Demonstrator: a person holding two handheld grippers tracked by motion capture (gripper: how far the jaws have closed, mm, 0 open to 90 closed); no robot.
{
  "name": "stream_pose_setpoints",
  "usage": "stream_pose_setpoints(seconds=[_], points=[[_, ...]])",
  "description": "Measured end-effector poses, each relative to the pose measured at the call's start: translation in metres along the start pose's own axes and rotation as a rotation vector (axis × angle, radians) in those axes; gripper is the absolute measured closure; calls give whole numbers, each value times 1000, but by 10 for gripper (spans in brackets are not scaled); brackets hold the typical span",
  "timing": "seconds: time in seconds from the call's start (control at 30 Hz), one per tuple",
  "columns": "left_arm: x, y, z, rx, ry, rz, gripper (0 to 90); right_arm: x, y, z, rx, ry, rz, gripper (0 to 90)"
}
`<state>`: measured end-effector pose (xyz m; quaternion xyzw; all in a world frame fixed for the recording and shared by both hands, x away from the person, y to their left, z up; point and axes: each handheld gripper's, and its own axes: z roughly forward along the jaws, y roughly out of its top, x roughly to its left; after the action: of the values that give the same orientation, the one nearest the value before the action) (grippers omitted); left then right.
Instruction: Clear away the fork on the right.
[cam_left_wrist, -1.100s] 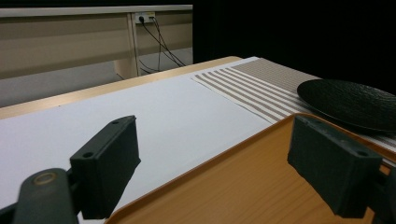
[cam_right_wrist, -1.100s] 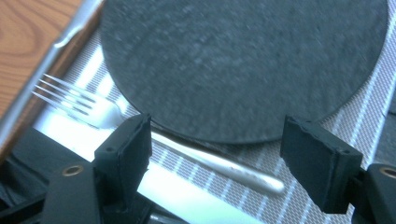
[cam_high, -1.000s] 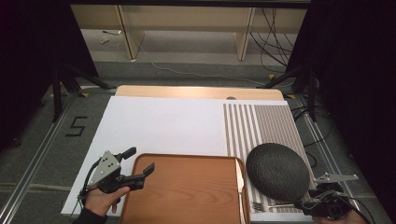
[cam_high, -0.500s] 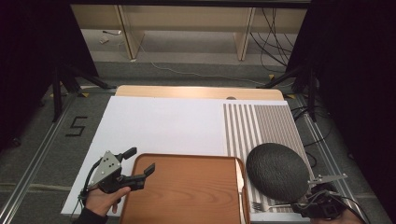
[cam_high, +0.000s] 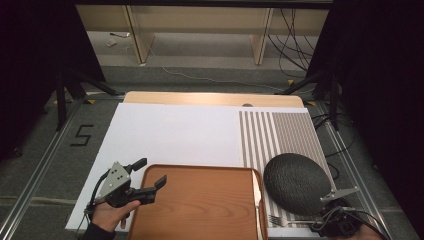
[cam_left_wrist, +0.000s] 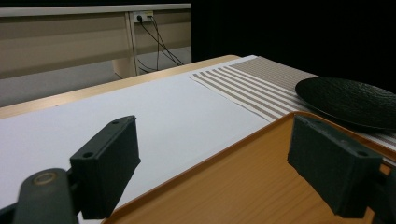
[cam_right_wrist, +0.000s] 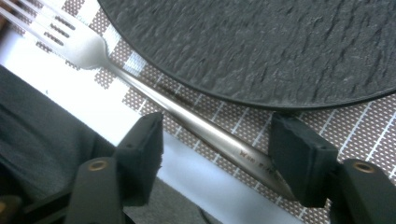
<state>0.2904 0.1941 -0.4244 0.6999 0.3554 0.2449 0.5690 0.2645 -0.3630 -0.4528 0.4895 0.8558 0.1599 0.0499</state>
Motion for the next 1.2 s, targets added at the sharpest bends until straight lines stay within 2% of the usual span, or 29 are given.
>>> stream_pose_setpoints(seconds=[0.13, 0.23, 0.37, 0.43, 0.6, 0.8, 1.07, 1.2], points=[[0, 0, 0, 2, 1, 3, 159, 8, 2, 1, 18, 1, -44, 417], [0, 0, 0, 0, 3, 1, 159, 15, 5, 1, 29, -14, -78, 490], [0, 0, 0, 1, 2, 4, 159, 23, 8, 3, 46, -18, -116, 525], [0, 0, 0, 1, 3, 3, 159, 27, 9, 4, 56, -49, -149, 580], [0, 0, 0, 1, 4, 3, 159, 33, 11, 5, 73, -79, -193, 617], [0, 0, 0, 1, 3, 5, 159, 43, 15, 6, 102, -85, -278, 704], [0, -1, 1, 8, 4, 8, 159, 48, 20, 8, 128, -80, -386, 755], [0, -1, 1, 9, 5, 5, 159, 48, 22, 9, 137, -76, -406, 766]])
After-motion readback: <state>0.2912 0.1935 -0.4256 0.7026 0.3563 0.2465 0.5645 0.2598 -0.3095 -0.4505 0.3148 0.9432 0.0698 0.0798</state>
